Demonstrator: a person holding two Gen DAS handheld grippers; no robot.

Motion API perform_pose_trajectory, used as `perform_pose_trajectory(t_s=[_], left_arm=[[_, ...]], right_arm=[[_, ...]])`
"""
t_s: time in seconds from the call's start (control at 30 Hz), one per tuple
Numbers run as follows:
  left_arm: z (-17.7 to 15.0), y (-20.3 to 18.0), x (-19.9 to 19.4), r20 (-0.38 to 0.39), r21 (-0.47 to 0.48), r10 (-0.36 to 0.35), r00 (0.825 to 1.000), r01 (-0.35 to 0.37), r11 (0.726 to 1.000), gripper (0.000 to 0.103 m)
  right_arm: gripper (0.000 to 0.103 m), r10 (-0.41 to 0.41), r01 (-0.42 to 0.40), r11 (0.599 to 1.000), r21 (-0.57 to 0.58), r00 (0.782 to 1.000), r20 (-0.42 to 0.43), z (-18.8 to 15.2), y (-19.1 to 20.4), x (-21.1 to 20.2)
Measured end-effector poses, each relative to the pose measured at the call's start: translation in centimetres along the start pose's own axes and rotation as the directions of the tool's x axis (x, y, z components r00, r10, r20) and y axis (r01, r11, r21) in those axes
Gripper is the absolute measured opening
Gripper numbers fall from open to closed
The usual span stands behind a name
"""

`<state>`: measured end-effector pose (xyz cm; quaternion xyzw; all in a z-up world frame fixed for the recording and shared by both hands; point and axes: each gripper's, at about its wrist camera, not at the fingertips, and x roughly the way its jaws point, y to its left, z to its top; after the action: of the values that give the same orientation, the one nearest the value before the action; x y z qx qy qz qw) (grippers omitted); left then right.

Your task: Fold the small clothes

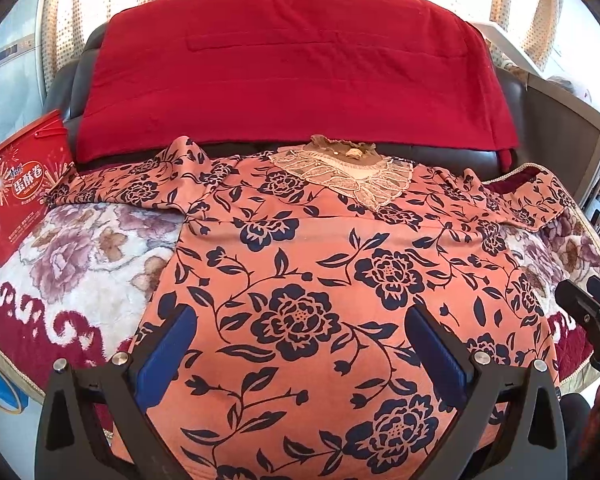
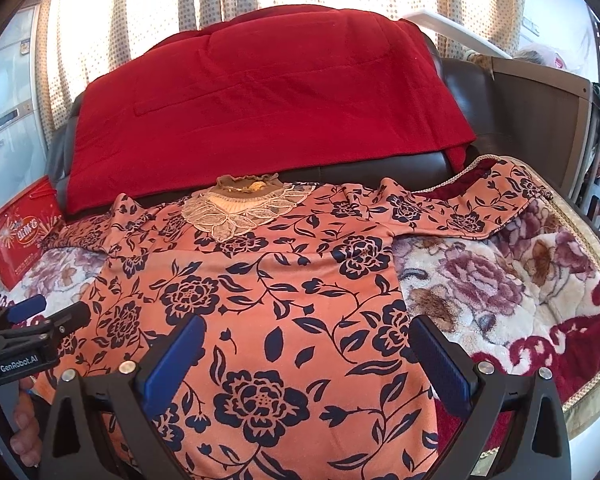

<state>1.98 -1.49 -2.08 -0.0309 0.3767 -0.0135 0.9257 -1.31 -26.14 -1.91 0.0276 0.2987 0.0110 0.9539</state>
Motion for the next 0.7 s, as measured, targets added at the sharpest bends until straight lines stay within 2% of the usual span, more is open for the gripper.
perform_pose_trajectory(t_s=[0.7], left_arm=[[0.67,-0.48,0.89,-0.008,0.003,-0.015,1.000,0.015,1.000,0.103]], right_arm=[[0.103,0.000,0.000,1.000,0.007,1.000,0.013,0.48,-0.38,0.66]])
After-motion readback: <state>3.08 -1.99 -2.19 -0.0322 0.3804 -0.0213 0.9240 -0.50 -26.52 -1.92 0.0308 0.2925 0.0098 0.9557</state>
